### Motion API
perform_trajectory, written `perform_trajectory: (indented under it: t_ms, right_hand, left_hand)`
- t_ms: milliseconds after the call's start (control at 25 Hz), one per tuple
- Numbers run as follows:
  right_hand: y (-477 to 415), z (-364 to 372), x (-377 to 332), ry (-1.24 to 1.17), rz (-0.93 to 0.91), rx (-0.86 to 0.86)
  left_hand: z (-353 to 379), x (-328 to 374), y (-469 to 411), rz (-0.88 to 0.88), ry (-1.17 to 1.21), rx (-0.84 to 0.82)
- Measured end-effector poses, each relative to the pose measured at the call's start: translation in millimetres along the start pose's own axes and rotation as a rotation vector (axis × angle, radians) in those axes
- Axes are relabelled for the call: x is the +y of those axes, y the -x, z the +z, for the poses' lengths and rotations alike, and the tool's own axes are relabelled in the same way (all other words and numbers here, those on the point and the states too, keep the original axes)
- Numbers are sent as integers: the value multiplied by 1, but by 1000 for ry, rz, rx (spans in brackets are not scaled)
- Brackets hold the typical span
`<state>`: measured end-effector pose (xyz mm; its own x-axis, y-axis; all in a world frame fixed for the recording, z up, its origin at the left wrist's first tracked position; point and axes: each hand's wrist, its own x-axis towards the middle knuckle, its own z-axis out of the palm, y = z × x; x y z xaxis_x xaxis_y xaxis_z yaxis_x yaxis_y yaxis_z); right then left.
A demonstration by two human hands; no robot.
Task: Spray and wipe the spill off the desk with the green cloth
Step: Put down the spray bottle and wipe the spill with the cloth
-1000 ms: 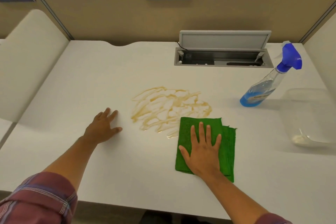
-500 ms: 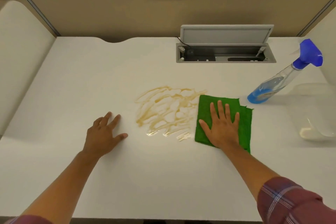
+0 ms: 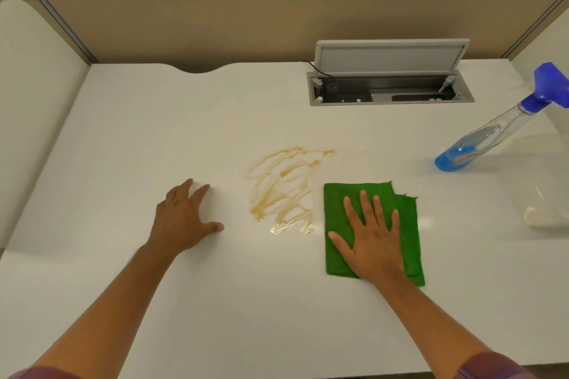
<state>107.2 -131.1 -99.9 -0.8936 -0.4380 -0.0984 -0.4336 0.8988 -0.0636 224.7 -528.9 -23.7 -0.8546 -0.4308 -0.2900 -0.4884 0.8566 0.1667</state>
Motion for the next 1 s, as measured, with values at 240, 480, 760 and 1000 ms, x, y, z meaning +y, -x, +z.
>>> perform_trajectory:
  t_ms: [240,480,760,1000]
  right_hand:
    - [-37,-20,44,-2,226,-64]
    - [-118,-30,10,-57,231,-79]
    - [-56,-5,-19,-7,-115,-14]
    - [-52,-14,55,23,-3,-23]
  left_hand:
    - [-13,-30,-20,66,33,-168]
    - [-12,-34,-25,29,64,-153]
    - [-16,-29,-20,3,89,-165]
    - [-16,-27,-20,-2,83,-180]
